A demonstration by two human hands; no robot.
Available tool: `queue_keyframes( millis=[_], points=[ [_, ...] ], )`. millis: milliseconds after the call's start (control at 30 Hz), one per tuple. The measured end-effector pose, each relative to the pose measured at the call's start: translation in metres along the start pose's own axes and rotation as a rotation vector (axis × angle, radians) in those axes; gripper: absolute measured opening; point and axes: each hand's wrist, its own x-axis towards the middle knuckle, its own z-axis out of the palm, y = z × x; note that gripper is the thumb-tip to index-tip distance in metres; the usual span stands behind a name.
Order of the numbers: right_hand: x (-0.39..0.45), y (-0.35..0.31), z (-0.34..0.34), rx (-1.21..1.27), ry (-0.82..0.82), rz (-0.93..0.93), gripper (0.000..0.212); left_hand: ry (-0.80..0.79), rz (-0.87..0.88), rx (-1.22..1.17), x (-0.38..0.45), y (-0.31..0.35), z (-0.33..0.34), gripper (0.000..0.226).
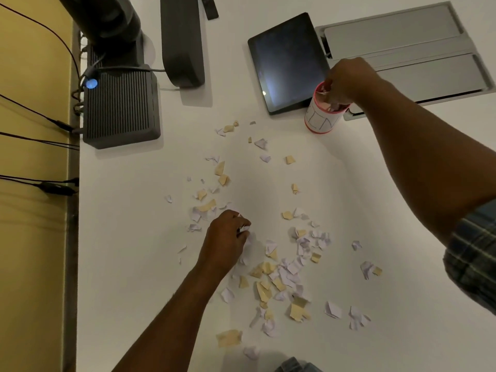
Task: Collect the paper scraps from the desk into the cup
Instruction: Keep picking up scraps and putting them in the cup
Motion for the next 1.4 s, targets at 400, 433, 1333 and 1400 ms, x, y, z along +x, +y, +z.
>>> queue_keyframes(
  millis=[400, 433, 1333, 1400],
  points=[
    [0.006, -0.009, 0.020, -0.072, -0.076, -0.089, 0.021, -0.018, 0.018, 0.036, 0.007, 0.012, -0.002, 0.021],
    [0.007, -0.009, 0.020, -0.108, -0.120, -0.071, 0.026, -0.022, 0.020, 0.038, 0.007, 0.014, -0.002, 0.021],
    [-0.265, -0.064, 0.164, 0.504, -0.152, -0.078, 0.086, 0.033, 0.356, 0.196, 0.245, 0.208, 0.000, 0.021],
    [-0.278, -0.065, 0.169, 0.482, -0.152, -0.115, 0.085, -0.010, 0.370, 0.262, 0.255, 0.212, 0.007, 0.022]
  ],
)
